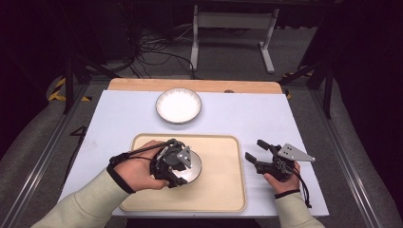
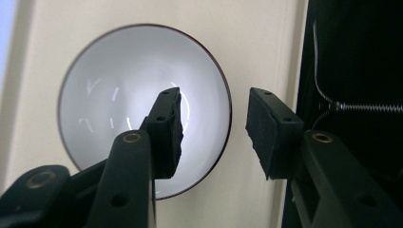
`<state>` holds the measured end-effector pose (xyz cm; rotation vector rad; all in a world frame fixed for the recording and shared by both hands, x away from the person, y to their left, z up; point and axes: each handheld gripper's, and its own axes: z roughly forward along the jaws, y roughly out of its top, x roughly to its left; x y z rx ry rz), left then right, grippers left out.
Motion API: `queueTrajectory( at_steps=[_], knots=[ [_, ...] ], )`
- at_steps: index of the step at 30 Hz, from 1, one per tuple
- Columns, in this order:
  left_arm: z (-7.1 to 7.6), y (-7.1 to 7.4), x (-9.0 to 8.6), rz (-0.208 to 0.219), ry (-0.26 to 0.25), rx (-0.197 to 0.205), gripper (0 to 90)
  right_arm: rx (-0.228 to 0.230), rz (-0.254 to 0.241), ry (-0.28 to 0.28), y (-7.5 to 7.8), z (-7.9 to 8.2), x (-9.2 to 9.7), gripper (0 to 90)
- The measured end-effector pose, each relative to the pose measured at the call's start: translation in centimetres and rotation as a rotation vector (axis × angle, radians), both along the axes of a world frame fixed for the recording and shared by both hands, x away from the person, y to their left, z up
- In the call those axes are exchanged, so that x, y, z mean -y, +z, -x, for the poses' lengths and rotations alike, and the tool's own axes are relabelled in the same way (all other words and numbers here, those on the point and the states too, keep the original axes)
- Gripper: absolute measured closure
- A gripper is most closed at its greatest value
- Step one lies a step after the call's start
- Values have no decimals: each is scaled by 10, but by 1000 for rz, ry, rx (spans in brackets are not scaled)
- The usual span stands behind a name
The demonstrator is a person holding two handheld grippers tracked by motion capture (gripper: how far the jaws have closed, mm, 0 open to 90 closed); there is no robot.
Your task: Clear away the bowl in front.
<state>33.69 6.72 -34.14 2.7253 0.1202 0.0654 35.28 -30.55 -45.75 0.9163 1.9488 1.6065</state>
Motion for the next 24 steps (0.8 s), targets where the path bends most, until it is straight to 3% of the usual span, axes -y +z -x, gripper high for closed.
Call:
queueTrajectory(
  at_steps=[5, 6, 11, 24],
  knots=[
    [2, 3, -12, 93, 34, -9, 558, -2, 2, 1, 0, 0, 0, 247],
    [2, 4, -18, 133, 59, -6, 554, -2, 2, 1, 0, 0, 0, 247],
    [2, 6, -38, 251, 118, 13, 544, -5, -2, 1, 0, -1, 0, 246],
    [2, 3, -72, 400, 222, 42, 518, -1, -2, 2, 0, 0, 0, 243]
  ],
)
